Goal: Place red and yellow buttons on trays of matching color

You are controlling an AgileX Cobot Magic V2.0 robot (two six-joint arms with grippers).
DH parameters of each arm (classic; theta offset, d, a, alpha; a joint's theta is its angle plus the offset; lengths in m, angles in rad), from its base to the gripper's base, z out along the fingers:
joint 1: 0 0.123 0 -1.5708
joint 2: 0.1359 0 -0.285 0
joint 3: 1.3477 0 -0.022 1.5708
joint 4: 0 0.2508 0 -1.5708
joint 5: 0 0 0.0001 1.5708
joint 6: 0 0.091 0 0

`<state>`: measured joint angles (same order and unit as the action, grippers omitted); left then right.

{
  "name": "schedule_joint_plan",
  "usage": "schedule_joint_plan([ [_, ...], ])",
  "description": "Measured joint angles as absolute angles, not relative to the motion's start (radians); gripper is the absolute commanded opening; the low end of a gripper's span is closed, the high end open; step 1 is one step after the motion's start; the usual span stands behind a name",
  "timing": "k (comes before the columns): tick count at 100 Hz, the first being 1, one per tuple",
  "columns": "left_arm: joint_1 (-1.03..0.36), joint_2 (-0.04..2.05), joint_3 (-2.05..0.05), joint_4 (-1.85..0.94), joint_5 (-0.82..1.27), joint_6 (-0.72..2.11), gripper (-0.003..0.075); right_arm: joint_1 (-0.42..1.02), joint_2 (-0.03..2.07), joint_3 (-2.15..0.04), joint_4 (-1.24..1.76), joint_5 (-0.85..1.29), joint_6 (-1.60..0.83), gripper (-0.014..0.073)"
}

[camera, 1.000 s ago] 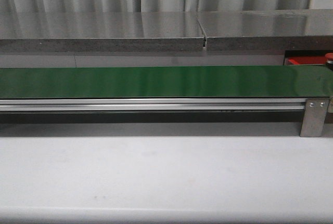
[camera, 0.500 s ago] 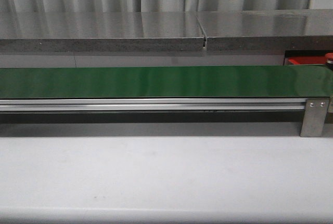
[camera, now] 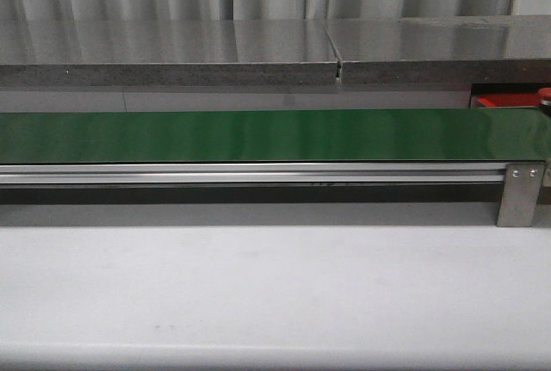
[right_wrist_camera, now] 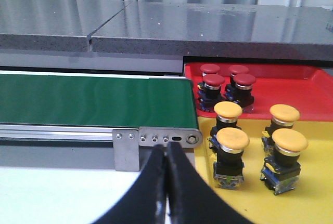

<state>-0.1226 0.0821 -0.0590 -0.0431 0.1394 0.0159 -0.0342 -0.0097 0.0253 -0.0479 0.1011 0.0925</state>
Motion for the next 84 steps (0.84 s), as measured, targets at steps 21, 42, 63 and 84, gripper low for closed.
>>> schedule_joint_plan([
  [21, -0.123, -0.004, 0.002, -0.041, 0.053, 0.018, -0.0020, -0.034, -0.011, 0.025, -0.048, 0.103, 0.093, -0.0116],
  [42, -0.123, -0.004, 0.002, -0.043, 0.033, 0.018, -0.0020, -0.034, -0.012, 0.025, -0.048, 0.103, 0.093, -0.0116],
  [63, -0.123, -0.004, 0.002, -0.043, 0.029, 0.018, -0.0020, -0.034, -0.012, 0.025, -0.048, 0.103, 0.093, -0.0116],
  [84, -0.123, -0.004, 0.002, -0.043, 0.029, 0.018, -0.0020, -0.034, -0.012, 0.025, -0.048, 0.103, 0.093, -0.0116],
])
